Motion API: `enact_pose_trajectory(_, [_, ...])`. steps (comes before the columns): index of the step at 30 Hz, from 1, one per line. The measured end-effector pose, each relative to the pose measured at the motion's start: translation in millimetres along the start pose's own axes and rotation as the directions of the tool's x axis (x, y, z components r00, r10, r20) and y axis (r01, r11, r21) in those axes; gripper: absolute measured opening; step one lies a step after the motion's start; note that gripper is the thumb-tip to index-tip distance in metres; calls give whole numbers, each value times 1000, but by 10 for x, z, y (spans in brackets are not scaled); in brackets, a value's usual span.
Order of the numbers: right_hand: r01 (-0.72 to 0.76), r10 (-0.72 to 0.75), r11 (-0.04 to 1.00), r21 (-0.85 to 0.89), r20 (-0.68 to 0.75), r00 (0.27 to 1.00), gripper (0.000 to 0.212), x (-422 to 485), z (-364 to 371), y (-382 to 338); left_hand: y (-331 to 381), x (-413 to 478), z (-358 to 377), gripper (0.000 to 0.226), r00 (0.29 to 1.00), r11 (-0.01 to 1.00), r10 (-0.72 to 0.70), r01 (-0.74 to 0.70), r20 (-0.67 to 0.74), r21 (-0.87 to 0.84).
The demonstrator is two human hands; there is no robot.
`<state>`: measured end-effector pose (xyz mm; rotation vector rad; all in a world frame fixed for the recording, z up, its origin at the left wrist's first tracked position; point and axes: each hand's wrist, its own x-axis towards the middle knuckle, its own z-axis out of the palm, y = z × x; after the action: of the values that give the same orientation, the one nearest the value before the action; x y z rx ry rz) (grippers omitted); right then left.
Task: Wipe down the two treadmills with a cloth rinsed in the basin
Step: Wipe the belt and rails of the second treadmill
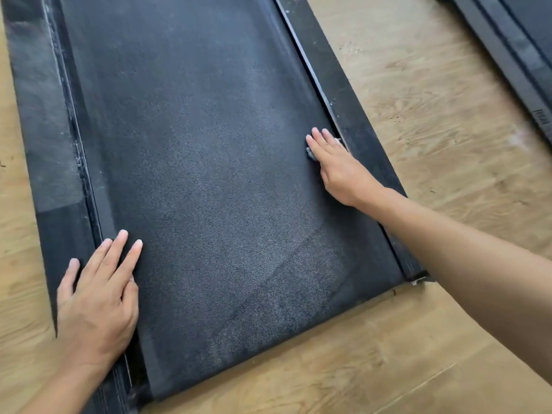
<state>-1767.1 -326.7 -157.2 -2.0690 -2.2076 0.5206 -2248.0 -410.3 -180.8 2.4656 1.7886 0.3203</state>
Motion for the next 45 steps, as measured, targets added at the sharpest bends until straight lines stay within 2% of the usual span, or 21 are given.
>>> enact_pose_trajectory(5, [42,-43,999,20,53,998,71,-830,94,102,38,32,7,57,1000,1000,-6,6,-1,-7])
enact_pose_trajectory(9, [9,-10,999,54,23,1000,61,-1888,379,-26,3,1,22,58,1000,1000,3,-3,-4,-5])
enact_pose_trajectory(11, [3,-2,1000,-10,24,1000,61,-2412,489,-148,-9,9,47,58,1000,1000,11,-11,-11,-7])
enact_pose_trajectory(13, [-51,54,996,-67,46,997,71,-2599,516,-196,33,21,41,57,1000,1000,3,-3,-6,2])
enact_pose_trajectory(17, [-101,104,988,-115,17,994,86,-1901,455,-314,103,2,-26,58,1000,1000,-8,8,1,20])
enact_pose_trajectory(21, [-92,89,990,-111,-28,996,95,-564,273,-413,85,2,-42,58,1000,999,-13,13,8,40])
enact_pose_trajectory(25, [-111,105,988,-111,-60,993,94,881,-29,-556,66,7,-40,59,1000,999,-10,9,28,48])
enact_pose_trajectory(27, [-38,35,991,-129,-22,999,91,1160,-81,-693,60,7,-41,59,999,999,-12,10,40,47])
enact_pose_trajectory(28, [44,-45,987,-154,-1,999,90,1143,-40,-774,59,4,-46,59,999,999,-13,11,43,46])
enact_pose_trajectory(30, [258,-255,947,-191,40,966,90,800,94,-915,71,-2,-54,59,999,999,-16,14,36,39])
enact_pose_trajectory(32, [416,-401,889,-194,111,909,88,182,256,-1006,65,-1,-51,58,1000,999,-9,8,23,45])
enact_pose_trajectory(35, [446,-410,877,-176,209,888,91,-940,436,-1080,54,4,-42,58,1000,999,-1,0,19,48])
enact_pose_trajectory(37, [429,-383,882,-196,232,894,95,-1685,523,-1102,57,-8,-24,58,1000,999,-3,2,19,50])
enact_pose_trajectory(39, [477,-426,844,-245,235,874,93,-2143,557,-1021,60,6,-22,58,1000,999,-7,6,18,46])
enact_pose_trajectory(40, [469,-419,846,-254,228,879,90,-2208,564,-919,63,20,-24,58,1000,999,-6,5,19,42])
enact_pose_trajectory(41, [400,-356,883,-244,207,911,88,-2172,563,-809,66,27,-31,58,1000,999,-8,7,23,39])
enact_pose_trajectory(43, [114,-97,976,-187,99,990,86,-1842,507,-648,69,26,-46,58,999,999,-17,16,29,41])
enact_pose_trajectory(45, [-104,105,985,-137,-4,994,89,-1289,434,-593,71,10,-49,58,999,999,-23,22,28,39])
